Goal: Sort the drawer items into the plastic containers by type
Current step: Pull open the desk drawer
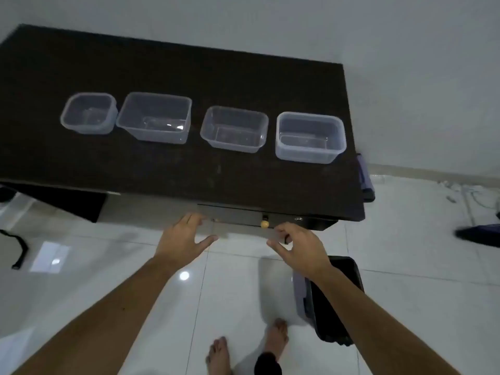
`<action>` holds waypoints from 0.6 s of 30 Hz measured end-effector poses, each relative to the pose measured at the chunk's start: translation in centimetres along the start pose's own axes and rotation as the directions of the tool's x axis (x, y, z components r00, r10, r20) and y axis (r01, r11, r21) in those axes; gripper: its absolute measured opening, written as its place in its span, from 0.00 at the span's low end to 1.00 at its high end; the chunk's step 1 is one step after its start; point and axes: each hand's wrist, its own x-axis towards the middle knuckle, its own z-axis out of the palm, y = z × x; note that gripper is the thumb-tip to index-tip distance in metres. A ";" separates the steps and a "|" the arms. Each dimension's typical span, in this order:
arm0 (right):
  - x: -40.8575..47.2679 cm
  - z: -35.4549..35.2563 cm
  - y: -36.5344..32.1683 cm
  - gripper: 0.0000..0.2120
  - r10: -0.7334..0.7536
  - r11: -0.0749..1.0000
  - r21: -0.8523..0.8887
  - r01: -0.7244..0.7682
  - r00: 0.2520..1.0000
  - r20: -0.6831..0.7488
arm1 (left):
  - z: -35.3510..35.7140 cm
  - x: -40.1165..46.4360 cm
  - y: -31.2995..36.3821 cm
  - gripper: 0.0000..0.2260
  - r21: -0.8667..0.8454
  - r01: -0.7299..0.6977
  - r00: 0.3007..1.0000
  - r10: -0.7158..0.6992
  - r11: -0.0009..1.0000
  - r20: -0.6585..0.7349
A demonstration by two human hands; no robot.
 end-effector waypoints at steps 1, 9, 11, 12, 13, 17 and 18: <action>0.5 1.2 0.3 0.23 0.024 0.999 0.029 -0.023 1.000 -0.011 | 1.1 0.4 -1.0 0.28 -0.031 0.024 1.000 -0.025 0.999 -0.018; 3.5 6.7 0.8 0.15 0.186 0.969 0.202 -0.145 0.961 -0.205 | 5.9 2.5 -5.0 0.30 -0.409 0.193 0.956 -0.265 0.892 -0.127; 4.0 7.5 0.9 0.13 0.202 0.961 0.235 -0.143 0.947 -0.251 | 6.5 3.1 -5.2 0.29 -0.487 0.184 0.954 -0.274 0.854 -0.120; 4.2 7.8 0.9 0.13 0.207 0.960 0.243 -0.140 0.938 -0.277 | 6.7 3.3 -5.2 0.28 -0.500 0.172 0.958 -0.262 0.849 -0.115; 4.4 8.1 1.0 0.13 0.211 0.959 0.248 -0.137 0.929 -0.305 | 7.0 3.6 -5.3 0.26 -0.509 0.157 0.962 -0.247 0.846 -0.113; 5.0 8.5 1.2 0.15 0.205 0.969 0.205 -0.137 0.910 -0.360 | 7.6 4.7 -5.5 0.22 -0.535 0.148 0.960 -0.250 0.832 -0.122; 5.1 8.5 1.2 0.16 0.201 0.973 0.179 -0.147 0.917 -0.343 | 7.7 4.8 -5.5 0.20 -0.547 0.147 0.958 -0.256 0.824 -0.128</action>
